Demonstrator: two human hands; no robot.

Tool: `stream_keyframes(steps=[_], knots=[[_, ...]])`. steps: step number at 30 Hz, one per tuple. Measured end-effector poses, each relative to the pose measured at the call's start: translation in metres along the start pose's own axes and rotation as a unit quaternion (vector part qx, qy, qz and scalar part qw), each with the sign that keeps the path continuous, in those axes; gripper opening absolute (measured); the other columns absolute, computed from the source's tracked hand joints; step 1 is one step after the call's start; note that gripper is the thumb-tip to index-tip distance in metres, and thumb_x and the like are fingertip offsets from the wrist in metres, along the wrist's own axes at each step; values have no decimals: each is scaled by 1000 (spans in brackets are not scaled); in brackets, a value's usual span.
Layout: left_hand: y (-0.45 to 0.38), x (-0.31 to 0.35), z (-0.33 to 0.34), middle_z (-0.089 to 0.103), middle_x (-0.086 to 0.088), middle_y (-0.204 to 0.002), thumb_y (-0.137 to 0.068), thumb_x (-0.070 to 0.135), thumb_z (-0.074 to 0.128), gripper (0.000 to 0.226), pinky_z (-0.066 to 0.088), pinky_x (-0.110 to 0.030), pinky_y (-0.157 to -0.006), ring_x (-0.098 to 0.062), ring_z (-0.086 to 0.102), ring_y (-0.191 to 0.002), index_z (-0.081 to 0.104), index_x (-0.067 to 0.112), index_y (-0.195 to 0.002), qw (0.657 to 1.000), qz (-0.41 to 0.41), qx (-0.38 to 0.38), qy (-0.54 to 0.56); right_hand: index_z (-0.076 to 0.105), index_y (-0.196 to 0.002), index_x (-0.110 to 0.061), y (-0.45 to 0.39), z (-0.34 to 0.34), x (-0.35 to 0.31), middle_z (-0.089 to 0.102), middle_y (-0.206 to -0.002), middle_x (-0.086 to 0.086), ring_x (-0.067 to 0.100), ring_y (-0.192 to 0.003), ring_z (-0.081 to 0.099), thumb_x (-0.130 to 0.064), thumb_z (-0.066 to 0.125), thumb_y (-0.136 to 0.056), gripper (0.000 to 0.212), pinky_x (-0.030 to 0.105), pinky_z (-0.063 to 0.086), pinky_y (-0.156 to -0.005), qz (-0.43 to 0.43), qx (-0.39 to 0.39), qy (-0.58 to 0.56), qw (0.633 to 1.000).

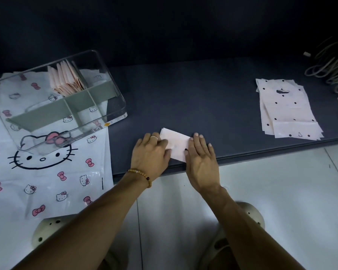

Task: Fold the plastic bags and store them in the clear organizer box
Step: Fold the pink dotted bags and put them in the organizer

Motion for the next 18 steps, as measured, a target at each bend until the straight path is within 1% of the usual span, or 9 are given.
stream_keyframes(steps=[1,3,5,6,7,9,12,16,18], knots=[[-1,3,-2,57,-5,-116,-92,38,45,35,39,-37,-89,-24,47,-109,63,17,-114,1000,14,9,-15,33,-146,-3,0,2,1,23,-156,13,26,-146,15,-25,31,-104,48,40,7,-119,-3,-6,2,1000],[-6,22,0,54,-1,-128,-90,29,49,34,32,-37,-97,-23,41,-123,60,18,-121,996,90,4,-22,26,-149,-6,-1,5,0,16,-158,10,23,-147,7,-27,26,-104,50,36,-1,-119,-5,-17,5,1000],[-14,47,10,43,-1,-145,-90,17,50,46,18,-32,-113,-20,28,-139,47,15,-136,984,173,-27,24,21,-151,-8,0,5,2,12,-159,8,21,-147,3,-28,25,-105,50,33,-5,-118,-13,-23,6,1000],[-17,55,14,35,-2,-151,-92,14,48,53,9,-27,-115,-17,22,-142,37,13,-143,980,187,-45,43,18,-151,-10,0,6,2,11,-159,7,19,-147,1,-28,25,-105,51,32,-6,-118,-18,-28,8,999],[-21,58,19,27,-3,-155,-94,15,46,57,2,-23,-115,-16,17,-144,27,11,-147,979,188,-55,52,15,-152,-12,1,6,3,9,-159,6,18,-147,-2,-29,24,-105,51,32,-7,-118,-22,-31,11,999],[-22,56,25,17,-2,-158,-96,16,46,62,-2,-20,-114,-14,11,-145,17,12,-150,981,177,-51,57,12,-152,-13,1,7,4,6,-159,5,15,-145,-6,-31,22,-105,51,31,-9,-117,-28,-33,14,999],[-18,46,27,16,1,-158,-97,11,42,58,0,-19,-114,-11,9,-145,17,13,-150,982,174,-42,68,17,-151,-11,1,7,4,10,-159,6,17,-146,-2,-31,22,-105,51,31,-5,-118,-25,-29,7,999],[-16,13,18,19,1,-157,-98,10,40,53,1,-19,-115,-12,13,-145,22,11,-149,982,171,-40,74,30,-147,-5,0,2,4,25,-156,9,23,-146,17,-27,32,-104,48,38,12,-120,-19,-5,-7,1000],[-15,-5,14,20,2,-157,-100,14,36,49,1,-20,-115,-12,13,-145,24,12,-148,982,166,-49,72,32,-146,-5,0,2,4,28,-155,10,24,-145,21,-27,33,-104,48,39,14,-119,-19,-4,-5,1000]])
Point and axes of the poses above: each hand's wrist, its own y-axis away from the middle knuckle, its own z-axis out of the palm, x = y × z, the point moved 8 cm from there along -y, towards the middle knuckle
